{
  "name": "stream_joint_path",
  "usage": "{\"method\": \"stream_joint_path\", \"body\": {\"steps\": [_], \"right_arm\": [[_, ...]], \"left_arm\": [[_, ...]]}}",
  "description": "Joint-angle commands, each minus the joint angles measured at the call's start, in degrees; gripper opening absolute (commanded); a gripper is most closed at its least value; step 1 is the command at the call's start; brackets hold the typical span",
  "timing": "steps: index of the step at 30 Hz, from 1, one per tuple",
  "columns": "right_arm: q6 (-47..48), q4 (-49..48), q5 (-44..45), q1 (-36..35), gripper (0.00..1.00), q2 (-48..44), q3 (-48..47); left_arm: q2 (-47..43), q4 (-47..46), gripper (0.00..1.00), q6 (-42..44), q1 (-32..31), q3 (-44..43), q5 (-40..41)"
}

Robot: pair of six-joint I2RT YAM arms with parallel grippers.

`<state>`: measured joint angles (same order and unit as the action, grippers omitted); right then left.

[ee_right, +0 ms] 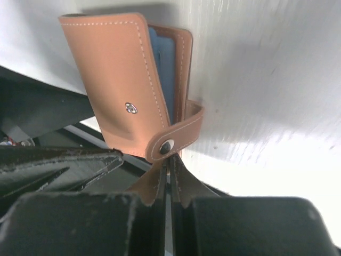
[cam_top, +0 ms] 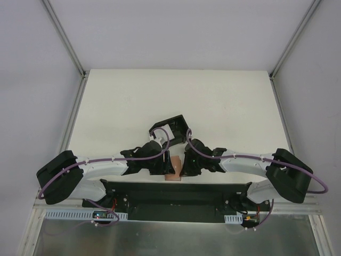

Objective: Put the credit cards into the card holder
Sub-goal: Close the card holder at the corner of the board.

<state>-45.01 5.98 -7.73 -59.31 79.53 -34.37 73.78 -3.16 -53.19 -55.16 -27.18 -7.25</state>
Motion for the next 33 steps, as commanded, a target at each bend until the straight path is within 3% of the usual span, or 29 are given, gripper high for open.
{"method": "stream_joint_path", "body": {"steps": [1, 11, 22, 25, 29, 33], "right_arm": [[11.8, 5.8, 1.5, 4.0, 0.01, 2.6, -3.9], [14.5, 2.7, -2.9, 4.5, 0.01, 1.3, -2.5], [-1.5, -7.9, 0.3, 2.2, 0.03, -2.4, 5.3], [-2.2, -9.5, 0.3, 2.2, 0.03, -1.7, 5.3], [-2.5, -9.8, 0.7, 1.9, 0.04, -0.7, 4.9], [-2.6, -9.9, 1.2, 1.8, 0.04, -0.6, 5.0]], "left_arm": [[0.1, 7.8, 0.60, -1.7, -0.5, 1.4, 6.8], [-0.6, 8.0, 0.64, -3.9, -0.1, -0.3, 11.2], [4.5, 7.4, 0.63, -2.4, 0.7, -4.9, 11.0], [5.3, 6.3, 0.59, -2.3, 0.7, -4.6, 10.3], [6.1, 6.0, 0.48, -2.1, 0.8, -4.2, 10.1], [6.1, 5.8, 0.45, -2.2, 0.8, -3.5, 10.4]]}}
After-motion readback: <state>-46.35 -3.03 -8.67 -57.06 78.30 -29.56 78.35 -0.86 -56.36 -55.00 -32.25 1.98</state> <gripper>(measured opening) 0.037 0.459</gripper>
